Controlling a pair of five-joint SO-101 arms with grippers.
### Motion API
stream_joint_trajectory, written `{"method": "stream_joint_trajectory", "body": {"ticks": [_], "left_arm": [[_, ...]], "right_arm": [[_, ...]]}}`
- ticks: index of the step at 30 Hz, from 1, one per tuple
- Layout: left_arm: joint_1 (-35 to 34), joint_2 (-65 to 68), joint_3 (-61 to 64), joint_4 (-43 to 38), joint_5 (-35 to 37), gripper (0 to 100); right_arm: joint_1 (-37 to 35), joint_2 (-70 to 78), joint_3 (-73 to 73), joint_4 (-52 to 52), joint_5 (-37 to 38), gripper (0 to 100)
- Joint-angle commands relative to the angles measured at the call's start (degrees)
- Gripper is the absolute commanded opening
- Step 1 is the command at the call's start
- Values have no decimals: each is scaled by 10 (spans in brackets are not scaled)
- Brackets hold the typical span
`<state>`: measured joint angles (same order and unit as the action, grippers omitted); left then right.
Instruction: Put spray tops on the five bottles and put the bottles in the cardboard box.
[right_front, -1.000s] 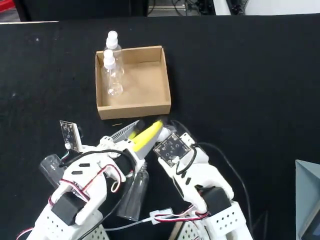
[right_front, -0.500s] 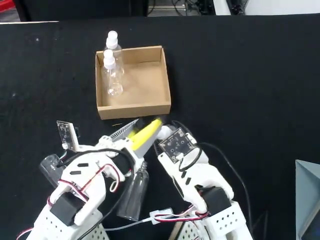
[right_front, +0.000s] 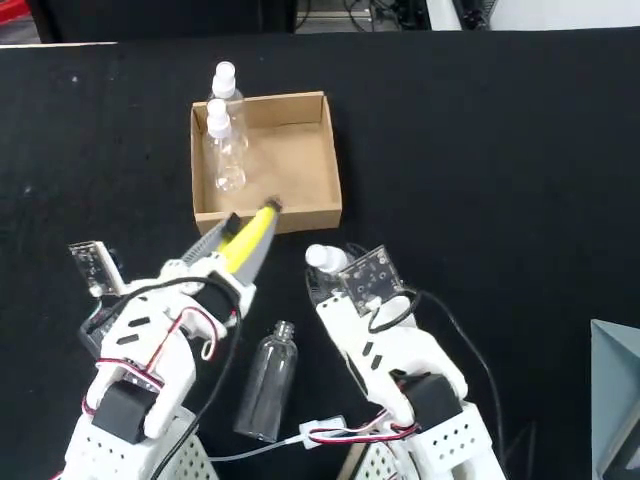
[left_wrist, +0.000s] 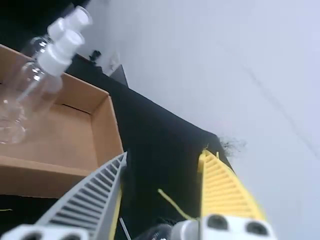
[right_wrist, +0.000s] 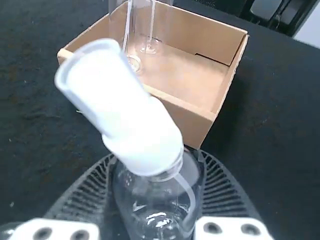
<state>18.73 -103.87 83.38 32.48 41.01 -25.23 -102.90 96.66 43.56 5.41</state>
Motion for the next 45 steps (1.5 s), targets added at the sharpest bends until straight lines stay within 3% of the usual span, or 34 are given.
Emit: {"method": "stream_joint_trajectory", "body": {"ticks": [1,6,23,37,45], "left_arm": [[-37,-8,-43,-2,-25,209],[-76,-8,-39,4,-64,209],[-291,-8,27,4,-65,209],[-358,-8,101,-2,-66,209],[-370,-8,113,-1,-114,209]], "right_arm": [[23,-58,-20,-5,-13,117],[23,-58,-23,-5,-15,117],[18,-58,-15,-5,-16,116],[18,-58,-7,-6,-16,117],[18,-58,-6,-6,-16,117]]}}
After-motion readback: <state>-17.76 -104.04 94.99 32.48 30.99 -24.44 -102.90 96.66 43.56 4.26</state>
